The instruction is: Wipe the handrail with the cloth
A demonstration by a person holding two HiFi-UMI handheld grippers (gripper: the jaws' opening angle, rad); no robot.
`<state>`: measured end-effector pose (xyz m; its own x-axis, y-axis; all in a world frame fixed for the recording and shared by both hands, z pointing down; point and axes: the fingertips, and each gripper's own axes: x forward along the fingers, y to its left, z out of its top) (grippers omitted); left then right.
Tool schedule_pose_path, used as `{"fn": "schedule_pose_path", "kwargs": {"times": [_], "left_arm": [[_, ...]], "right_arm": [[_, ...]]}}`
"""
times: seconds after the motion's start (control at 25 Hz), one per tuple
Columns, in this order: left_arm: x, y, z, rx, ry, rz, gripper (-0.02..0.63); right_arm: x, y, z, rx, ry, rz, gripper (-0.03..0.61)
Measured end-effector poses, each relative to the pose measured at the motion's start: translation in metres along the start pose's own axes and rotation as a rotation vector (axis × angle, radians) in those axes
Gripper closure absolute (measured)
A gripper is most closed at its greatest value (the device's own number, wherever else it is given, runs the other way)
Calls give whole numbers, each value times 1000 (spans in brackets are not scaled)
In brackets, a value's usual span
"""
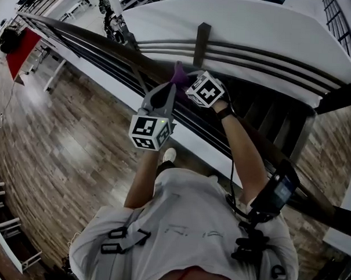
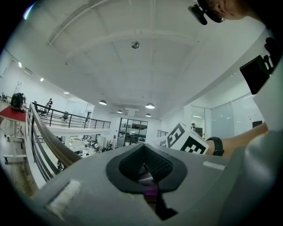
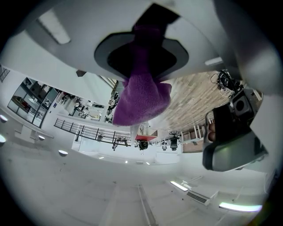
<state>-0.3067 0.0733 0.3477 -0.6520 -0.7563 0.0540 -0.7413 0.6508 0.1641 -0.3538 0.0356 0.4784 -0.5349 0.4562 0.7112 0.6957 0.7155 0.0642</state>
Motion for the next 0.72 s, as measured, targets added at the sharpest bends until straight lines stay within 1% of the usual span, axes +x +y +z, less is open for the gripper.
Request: {"fn": "schedule_pose_path", "kwargs": {"times": [0.2,0.4,0.56,0.72], "left_arm": [[4,-13,-4,-1,14,-26,614],[16,-36,-3,8,18,-78,614],[26,-56,-2,9,15,-117,614],[34,-77,-7,12,24,-167,614]], "right_arm": [[-24,6,-24,-2,14,-9,472],[-50,11,-48,-1,22,-38,472],[-77,21,-66,27,40,-34,472],[-99,25,-88,62,42,-60,472]]}}
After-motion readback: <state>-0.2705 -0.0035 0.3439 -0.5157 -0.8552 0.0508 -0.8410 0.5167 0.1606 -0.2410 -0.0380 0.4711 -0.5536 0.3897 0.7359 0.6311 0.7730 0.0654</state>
